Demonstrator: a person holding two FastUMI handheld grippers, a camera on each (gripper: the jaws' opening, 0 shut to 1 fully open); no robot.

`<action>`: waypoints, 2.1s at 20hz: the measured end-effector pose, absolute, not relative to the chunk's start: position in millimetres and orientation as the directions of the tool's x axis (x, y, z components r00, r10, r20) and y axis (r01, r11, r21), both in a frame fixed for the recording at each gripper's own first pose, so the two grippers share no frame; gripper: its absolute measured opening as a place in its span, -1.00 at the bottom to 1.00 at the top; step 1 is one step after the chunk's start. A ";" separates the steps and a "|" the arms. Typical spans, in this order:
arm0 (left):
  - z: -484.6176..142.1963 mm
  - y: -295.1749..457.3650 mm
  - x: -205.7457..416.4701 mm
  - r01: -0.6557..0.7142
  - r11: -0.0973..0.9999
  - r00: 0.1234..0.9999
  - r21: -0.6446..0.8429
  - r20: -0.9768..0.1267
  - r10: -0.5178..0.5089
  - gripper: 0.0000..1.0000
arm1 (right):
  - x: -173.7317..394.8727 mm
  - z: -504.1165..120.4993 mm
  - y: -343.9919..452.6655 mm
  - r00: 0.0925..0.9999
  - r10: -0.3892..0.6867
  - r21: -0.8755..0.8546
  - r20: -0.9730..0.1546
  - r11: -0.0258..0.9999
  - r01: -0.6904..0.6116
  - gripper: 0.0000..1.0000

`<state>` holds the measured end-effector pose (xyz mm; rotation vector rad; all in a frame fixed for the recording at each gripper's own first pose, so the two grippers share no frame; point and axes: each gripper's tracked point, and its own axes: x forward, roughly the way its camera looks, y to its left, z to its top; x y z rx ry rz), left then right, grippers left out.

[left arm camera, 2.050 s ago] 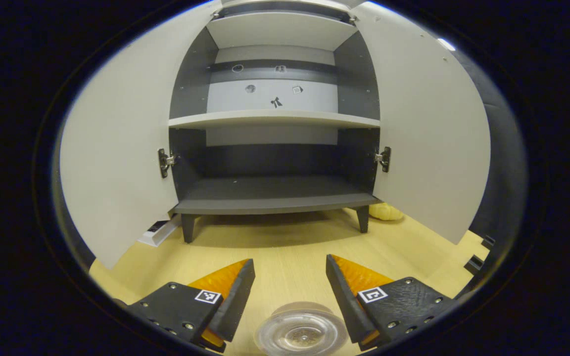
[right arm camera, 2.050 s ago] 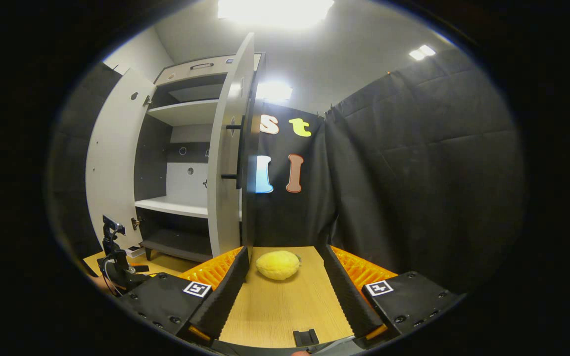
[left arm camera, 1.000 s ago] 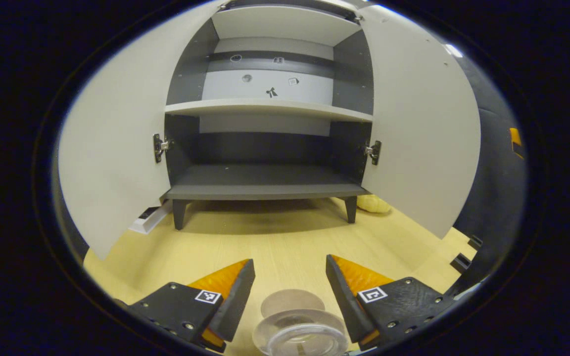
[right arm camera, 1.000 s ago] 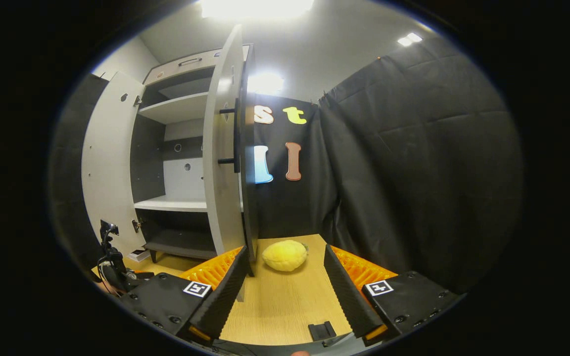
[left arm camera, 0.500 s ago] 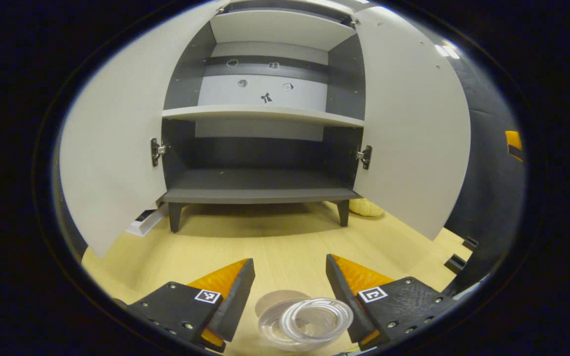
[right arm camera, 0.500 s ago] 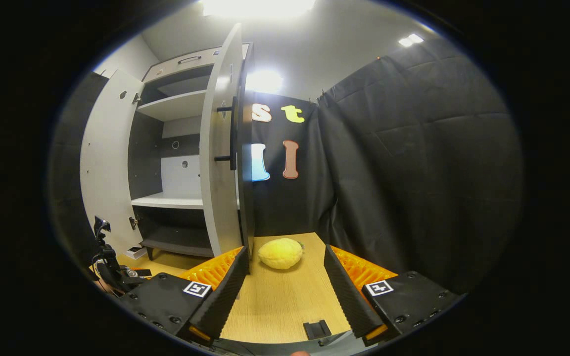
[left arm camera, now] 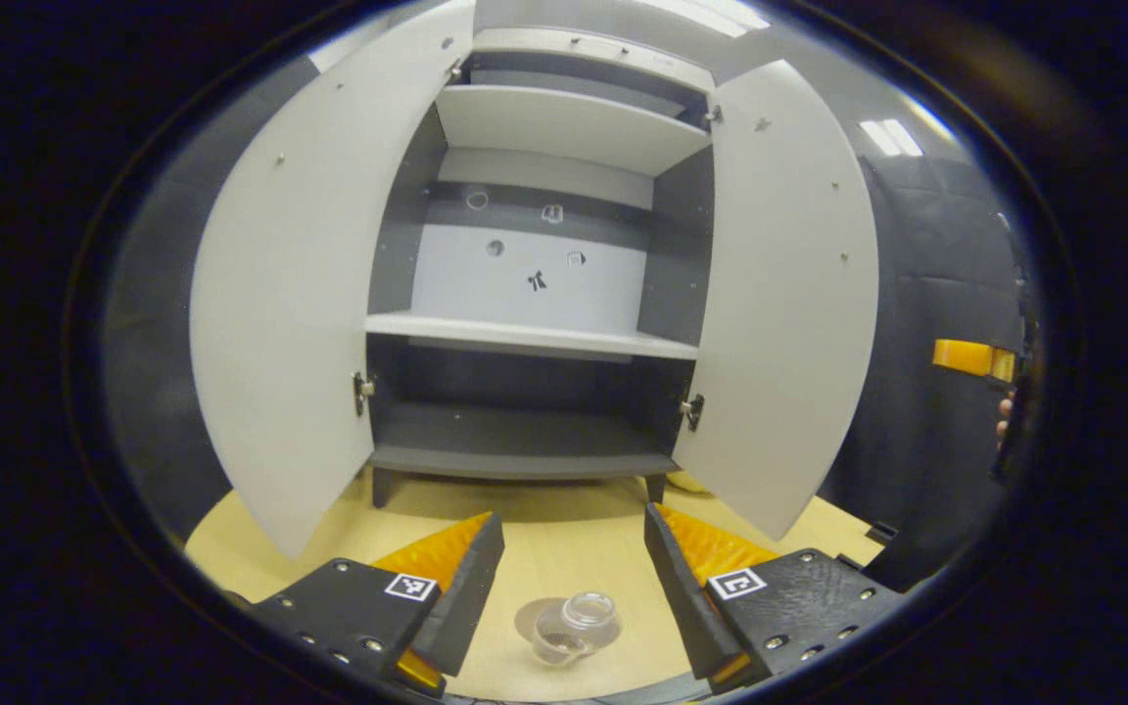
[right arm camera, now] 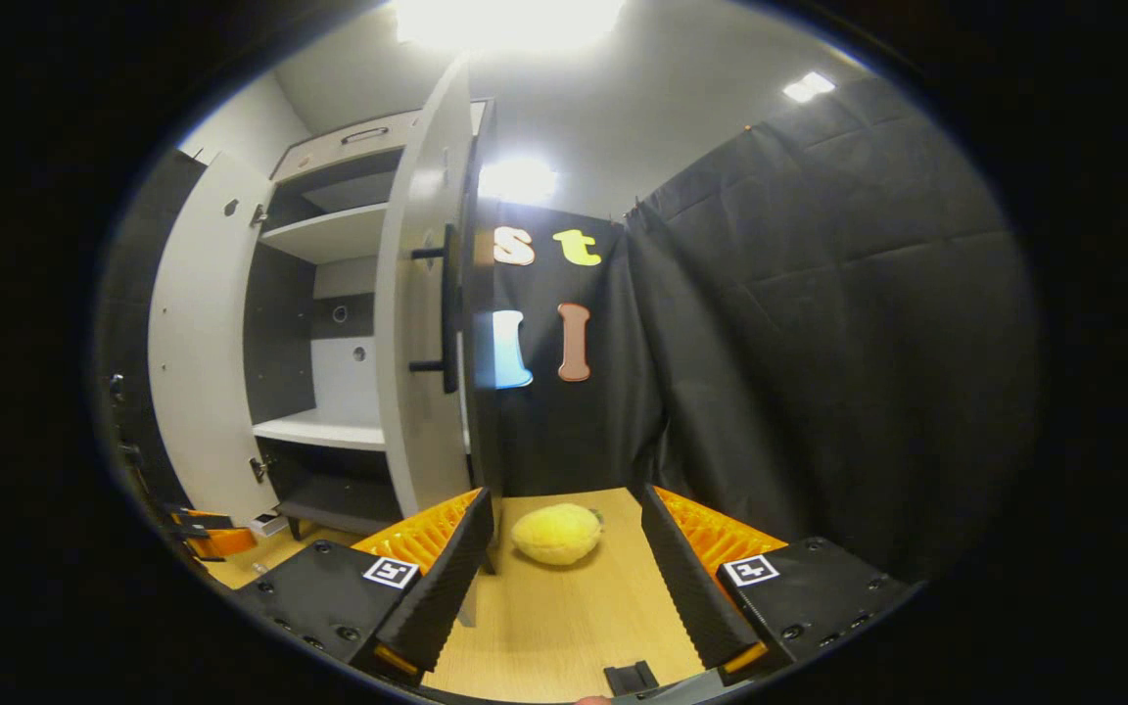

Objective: Grasp the bottle in the cabinet with the left hand and place it on the coaster, then close the right door with the right hand and the left door with the left hand.

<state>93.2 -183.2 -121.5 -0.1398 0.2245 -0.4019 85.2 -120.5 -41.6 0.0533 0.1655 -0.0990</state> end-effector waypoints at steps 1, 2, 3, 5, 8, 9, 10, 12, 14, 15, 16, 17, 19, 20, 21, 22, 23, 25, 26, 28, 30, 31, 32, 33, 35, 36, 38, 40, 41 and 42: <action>-104.4 -169.5 85.2 0.344 0.925 0.913 -0.164 -0.171 -0.370 0.69 | 98.0 -28.8 -126.5 0.981 -0.114 0.063 -0.154 0.990 0.125 0.94; -88.5 -155.1 78.9 0.309 0.939 0.931 -0.153 -0.155 -0.331 0.69 | 111.9 -14.3 -130.1 0.982 -0.124 0.091 -0.143 0.986 0.138 0.95; -75.4 -138.9 67.8 0.269 0.952 0.945 -0.144 -0.152 -0.290 0.69 | 125.2 0.3 -132.4 0.983 -0.132 0.118 -0.129 0.982 0.148 0.95; -63.1 -107.5 58.4 0.197 0.972 0.964 -0.130 -0.154 -0.216 0.69 | 149.3 27.1 -132.9 0.984 -0.155 0.148 -0.087 0.975 0.167 0.95; -46.3 -59.3 51.2 0.116 0.989 0.983 -0.090 -0.132 -0.127 0.69 | 173.4 49.0 -121.9 0.981 -0.185 0.148 -0.054 0.970 0.191 0.84; -45.7 -40.9 49.6 0.092 0.993 0.986 -0.073 -0.130 -0.101 0.69 | 178.0 55.8 -114.1 0.983 -0.182 0.149 -0.040 0.971 0.186 0.84; -45.0 -26.7 50.3 0.078 0.995 0.988 -0.065 -0.131 -0.086 0.69 | 182.5 60.4 -104.7 0.984 -0.173 0.143 -0.034 0.974 0.176 0.94; -44.0 -3.2 54.6 0.061 0.996 0.989 -0.061 -0.130 -0.068 0.70 | 185.5 66.1 -88.3 0.985 -0.169 0.110 -0.024 0.979 0.171 0.94; -44.7 16.8 62.1 0.049 0.997 0.991 -0.066 -0.125 -0.057 0.70 | 182.7 70.0 -89.2 0.978 -0.208 0.041 0.001 0.977 0.208 0.89; -44.8 23.5 65.5 0.049 0.996 0.991 -0.073 -0.124 -0.058 0.69 | 181.8 73.4 -86.8 0.975 -0.221 0.022 0.009 0.975 0.221 0.89; -44.9 29.7 68.5 0.054 0.995 0.991 -0.081 -0.120 -0.064 0.69 | 180.5 76.4 -81.1 0.974 -0.224 0.007 0.017 0.975 0.224 0.80; -45.2 35.8 71.9 0.059 0.994 0.991 -0.087 -0.116 -0.069 0.69 | 180.0 77.1 -71.9 0.975 -0.220 -0.010 0.017 0.975 0.220 0.89; -47.2 48.7 80.4 0.065 0.994 0.991 -0.092 -0.111 -0.075 0.69 | 177.6 79.4 -52.8 0.979 -0.205 -0.034 0.020 0.978 0.206 0.89; -48.2 54.2 83.4 0.068 0.993 0.991 -0.094 -0.111 -0.078 0.69 | 176.9 81.3 -41.1 0.981 -0.192 -0.040 0.027 0.980 0.193 0.82; -49.9 56.9 87.2 0.072 0.993 0.991 -0.098 -0.109 -0.082 0.69 | 176.0 80.8 -30.0 0.984 -0.178 -0.041 0.028 0.983 0.179 0.82; -50.5 59.5 90.2 0.079 0.992 0.990 -0.103 -0.108 -0.090 0.69 | 175.9 82.2 -18.8 0.985 -0.169 -0.033 0.034 0.985 0.170 0.89; -50.7 62.4 92.8 0.085 0.991 0.990 -0.105 -0.107 -0.096 0.69 | 176.7 82.3 -9.5 0.986 -0.161 -0.024 0.034 0.987 0.162 0.89; -52.5 70.7 99.6 0.089 0.991 0.989 -0.104 -0.106 -0.100 0.69 | 178.0 80.6 7.6 0.988 -0.149 0.000 0.036 0.989 0.149 0.82; -52.0 75.8 101.1 0.089 0.990 0.989 -0.106 -0.107 -0.100 0.69 | 179.2 79.7 16.9 0.990 -0.139 0.010 0.035 0.990 0.138 0.89; -51.8 84.2 103.0 0.088 0.990 0.989 -0.114 -0.107 -0.100 0.69 | 185.3 77.8 38.6 0.994 -0.108 0.023 0.034 0.994 0.107 0.82; -53.8 93.4 109.2 0.082 0.990 0.989 -0.118 -0.111 -0.095 0.69 | 193.0 74.6 57.7 0.997 -0.078 0.029 0.027 0.997 0.077 0.83; -54.1 98.3 113.3 0.077 0.990 0.989 -0.119 -0.114 -0.091 0.70 | 196.5 73.4 68.7 0.998 -0.060 0.042 0.023 0.997 0.059 0.89; -53.1 104.3 117.5 0.073 0.990 0.990 -0.122 -0.115 -0.087 0.69 | 199.3 70.5 79.3 0.999 -0.039 0.056 0.014 0.998 0.038 0.89; -50.7 110.0 121.1 0.067 0.989 0.990 -0.128 -0.112 -0.082 0.69 | 201.6 65.4 87.7 1.000 -0.022 0.061 0.003 0.998 0.022 0.83; -42.2 124.5 133.0 0.049 0.989 0.992 -0.143 -0.104 -0.065 0.69 | 203.3 53.7 99.6 1.000 -0.002 0.050 -0.027 0.999 0.003 0.89; -35.6 132.6 141.1 0.035 0.989 0.994 -0.146 -0.096 -0.050 0.69 | 202.9 48.6 103.1 0.999 0.004 0.042 -0.040 0.999 -0.003 0.89; -19.2 150.8 161.8 -0.001 0.991 0.997 -0.132 -0.074 -0.009 0.83 | 195.6 41.6 103.3 0.999 0.003 0.032 -0.048 0.999 -0.001 0.93; 0.7 163.1 184.5 -0.036 0.993 0.998 -0.114 -0.054 0.030 0.82 | 188.1 33.5 94.2 0.998 -0.010 0.031 -0.060 0.999 0.011 0.87; 10.7 163.4 194.6 -0.039 0.993 0.999 -0.116 -0.042 0.035 0.83 | 181.0 27.7 87.0 0.998 -0.019 0.030 -0.067 0.999 0.021 0.87; 20.5 161.6 204.7 -0.035 0.992 0.999 -0.119 -0.030 0.032 0.83 | 175.7 22.6 78.1 0.997 -0.030 0.029 -0.076 0.999 0.033 0.92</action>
